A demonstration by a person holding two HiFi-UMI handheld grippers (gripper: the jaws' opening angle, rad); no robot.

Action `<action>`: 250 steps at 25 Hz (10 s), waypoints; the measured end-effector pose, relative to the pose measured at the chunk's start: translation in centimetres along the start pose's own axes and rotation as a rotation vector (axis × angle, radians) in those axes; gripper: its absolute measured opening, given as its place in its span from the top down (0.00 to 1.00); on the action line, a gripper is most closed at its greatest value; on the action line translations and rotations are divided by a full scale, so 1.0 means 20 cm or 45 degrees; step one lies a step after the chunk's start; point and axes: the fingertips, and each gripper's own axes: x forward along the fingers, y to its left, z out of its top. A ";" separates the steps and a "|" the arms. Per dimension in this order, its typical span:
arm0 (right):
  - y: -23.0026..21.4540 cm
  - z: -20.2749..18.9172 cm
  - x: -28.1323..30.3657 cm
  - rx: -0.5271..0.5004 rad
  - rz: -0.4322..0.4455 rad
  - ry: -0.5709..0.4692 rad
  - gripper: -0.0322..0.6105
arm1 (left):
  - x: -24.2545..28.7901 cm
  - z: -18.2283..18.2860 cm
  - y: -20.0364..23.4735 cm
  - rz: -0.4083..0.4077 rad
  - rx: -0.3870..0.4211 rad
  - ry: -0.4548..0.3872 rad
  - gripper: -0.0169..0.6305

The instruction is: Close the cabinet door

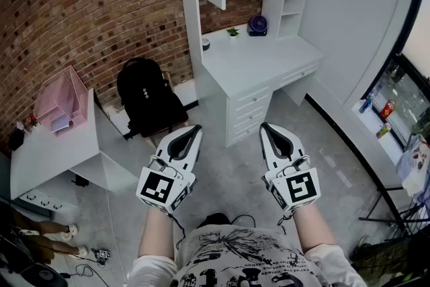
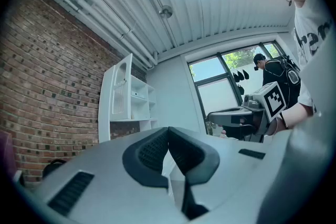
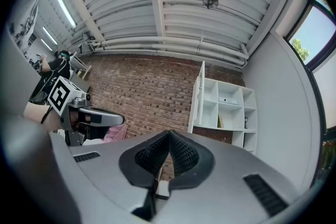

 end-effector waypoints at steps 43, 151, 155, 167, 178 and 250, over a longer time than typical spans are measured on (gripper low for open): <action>-0.80 -0.27 1.29 0.032 -0.158 0.085 0.93 | 1.26 -0.04 1.10 -0.066 -0.106 -0.202 0.44; -3.01 -0.58 2.88 0.070 0.272 -0.060 0.93 | 4.22 1.23 1.96 0.425 0.320 -0.353 0.84; -3.08 -0.63 2.98 0.075 0.270 -0.046 0.93 | 4.32 1.20 2.03 0.476 0.362 -0.325 0.83; -3.22 -0.68 3.26 0.080 0.269 -0.048 0.93 | 4.53 1.16 2.23 0.556 0.422 -0.301 0.83; -3.31 -0.76 3.50 0.123 0.307 -0.057 0.93 | 4.66 1.10 2.40 0.672 0.538 -0.258 0.82; -3.36 -1.27 3.34 0.044 0.610 -0.077 0.93 | 4.28 -0.67 1.60 0.457 -0.007 -0.002 0.95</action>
